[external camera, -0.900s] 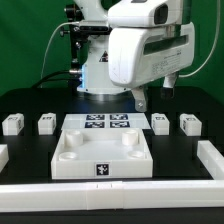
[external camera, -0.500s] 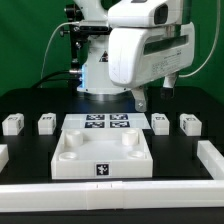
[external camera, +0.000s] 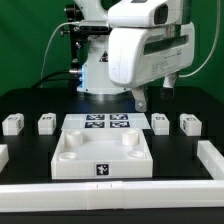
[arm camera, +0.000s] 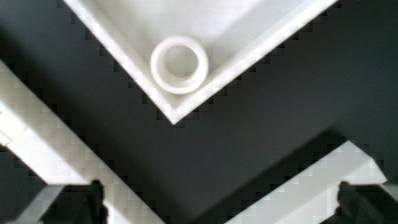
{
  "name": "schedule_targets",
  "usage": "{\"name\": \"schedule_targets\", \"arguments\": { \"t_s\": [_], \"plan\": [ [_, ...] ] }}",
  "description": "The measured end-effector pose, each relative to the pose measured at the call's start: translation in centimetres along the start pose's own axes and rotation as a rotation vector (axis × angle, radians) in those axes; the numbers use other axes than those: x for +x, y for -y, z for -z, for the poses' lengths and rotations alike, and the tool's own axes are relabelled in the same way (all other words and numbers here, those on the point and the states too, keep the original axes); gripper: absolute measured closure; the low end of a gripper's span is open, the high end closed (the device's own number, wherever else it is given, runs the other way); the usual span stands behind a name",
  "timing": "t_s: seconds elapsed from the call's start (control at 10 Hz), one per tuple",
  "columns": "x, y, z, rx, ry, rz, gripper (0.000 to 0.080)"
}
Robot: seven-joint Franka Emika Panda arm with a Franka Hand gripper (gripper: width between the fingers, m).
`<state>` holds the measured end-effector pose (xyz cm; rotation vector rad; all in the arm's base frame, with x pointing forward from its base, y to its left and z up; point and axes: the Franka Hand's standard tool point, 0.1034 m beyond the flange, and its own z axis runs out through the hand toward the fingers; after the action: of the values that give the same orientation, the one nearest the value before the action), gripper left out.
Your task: Assemble one leg
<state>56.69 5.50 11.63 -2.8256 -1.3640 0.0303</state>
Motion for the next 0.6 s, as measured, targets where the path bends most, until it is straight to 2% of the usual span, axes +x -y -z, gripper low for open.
{"name": "schedule_targets", "arguments": {
  "t_s": [0.3,0.6],
  "plan": [
    [-0.1,0.1,0.0,-0.001,0.000,0.006,0.0150],
    [-2.7,1.5,-0.9,0.016,0.020,0.097,0.0150]
  ]
}}
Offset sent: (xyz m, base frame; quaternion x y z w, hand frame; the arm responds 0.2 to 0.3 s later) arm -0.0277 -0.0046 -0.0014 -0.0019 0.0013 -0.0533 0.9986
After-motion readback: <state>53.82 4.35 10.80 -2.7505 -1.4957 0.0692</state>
